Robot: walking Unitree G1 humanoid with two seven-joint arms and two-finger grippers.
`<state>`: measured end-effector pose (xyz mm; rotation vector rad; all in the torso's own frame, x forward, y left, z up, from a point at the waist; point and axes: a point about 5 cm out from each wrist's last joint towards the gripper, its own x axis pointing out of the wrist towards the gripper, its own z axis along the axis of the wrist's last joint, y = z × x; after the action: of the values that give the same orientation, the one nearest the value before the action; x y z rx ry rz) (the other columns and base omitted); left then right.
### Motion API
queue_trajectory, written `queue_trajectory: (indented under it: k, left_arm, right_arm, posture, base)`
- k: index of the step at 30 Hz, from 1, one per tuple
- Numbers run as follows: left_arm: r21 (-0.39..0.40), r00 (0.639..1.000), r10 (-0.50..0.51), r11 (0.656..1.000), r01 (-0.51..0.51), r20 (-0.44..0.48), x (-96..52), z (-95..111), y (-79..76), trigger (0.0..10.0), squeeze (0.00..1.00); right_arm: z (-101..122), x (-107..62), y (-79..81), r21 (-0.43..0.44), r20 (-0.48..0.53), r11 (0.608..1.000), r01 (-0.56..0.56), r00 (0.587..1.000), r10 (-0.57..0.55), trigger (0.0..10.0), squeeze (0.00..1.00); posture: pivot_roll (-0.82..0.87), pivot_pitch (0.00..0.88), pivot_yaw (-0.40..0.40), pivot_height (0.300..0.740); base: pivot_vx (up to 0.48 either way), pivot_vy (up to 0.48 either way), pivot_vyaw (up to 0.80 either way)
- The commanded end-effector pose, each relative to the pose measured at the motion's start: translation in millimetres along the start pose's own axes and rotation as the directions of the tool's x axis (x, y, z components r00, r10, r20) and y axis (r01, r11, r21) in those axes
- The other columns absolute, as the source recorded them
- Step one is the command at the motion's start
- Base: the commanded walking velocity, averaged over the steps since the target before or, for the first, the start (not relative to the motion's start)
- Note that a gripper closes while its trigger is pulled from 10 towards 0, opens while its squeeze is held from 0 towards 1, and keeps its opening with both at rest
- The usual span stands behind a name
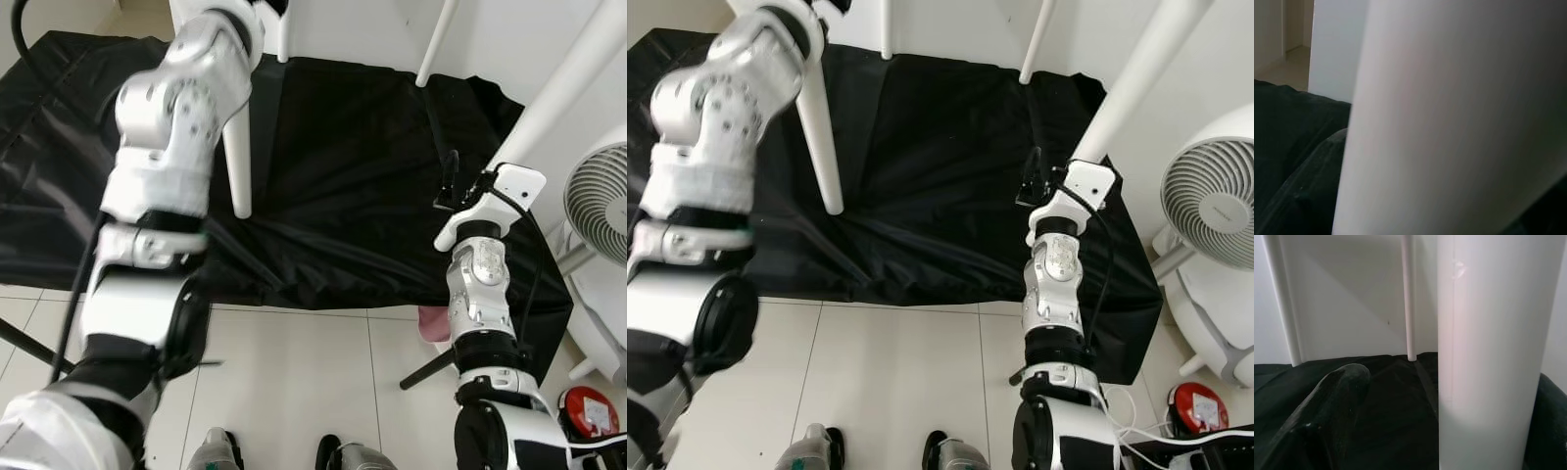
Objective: Building children table
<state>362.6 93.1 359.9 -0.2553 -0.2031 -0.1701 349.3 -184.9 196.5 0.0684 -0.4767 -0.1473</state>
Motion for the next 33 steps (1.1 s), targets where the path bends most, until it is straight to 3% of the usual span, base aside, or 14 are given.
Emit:
queue_trajectory:
  k: [1, 4, 8, 14, 25, 33]
  left_arm:
    - [0.028, 0.882, -0.461, 0.885, 0.465, -0.098, -9.5, -21, -31.5, 10.0, 0.0]
    - [0.134, 0.876, -0.471, 0.866, 0.482, -0.105, -22.0, -30, -19.5, 10.0, 0.0]
    - [0.142, 0.87, -0.481, 0.859, 0.492, -0.103, -30.1, -34, -14.0, 10.0, 0.0]
    - [0.225, 0.883, -0.468, 0.857, 0.464, -0.036, -53.0, -39, 6.1, 10.0, 0.0]
    - [0.301, 0.916, -0.394, 0.884, 0.357, 0.072, -78.7, -39, 31.8, 10.0, 0.0]
    - [0.403, 0.926, -0.368, 0.863, 0.305, 0.087, -94.4, -35, 43.6, 10.0, 0.0]
  right_arm:
    - [-18, -11.5, 28.3, 0.032, -0.087, 0.99, -0.136, 0.987, 0.139, 10.0, 0.0]
    - [-14, -14.3, 26.5, 0.031, -0.053, 0.989, -0.146, 0.988, 0.147, 10.0, 0.0]
    - [-11, -17.0, 26.1, 0.036, -0.033, 0.987, -0.159, 0.986, 0.161, 10.0, 0.0]
    - [-6, -28.4, 22.9, -0.017, 0.016, 0.981, -0.194, 0.981, 0.194, 10.0, 0.0]
    - [3, -35.5, 19.5, -0.059, 0.047, 0.975, -0.216, 0.975, 0.219, 10.0, 0.0]
    - [12, -39.4, 18.3, -0.074, 0.072, 0.97, -0.231, 0.969, 0.237, 10.0, 0.0]
  posture:
    - [0.08, 0.176, -0.023, 0.74]
    - [0.08, 0.173, -0.022, 0.74]
    - [0.08, 0.173, -0.023, 0.74]
    - [0.08, 0.169, -0.023, 0.74]
    - [0.07, 0.165, -0.009, 0.74]
    - [0.08, 0.178, -0.01, 0.74]
  base:
    - [0.0, 0.0, 0.0]
    - [0.0, 0.0, 0.0]
    - [0.0, 0.0, 0.0]
    - [0.0, 0.0, 0.0]
    - [0.0, 0.0, 0.0]
    - [0.0, 0.0, 0.0]
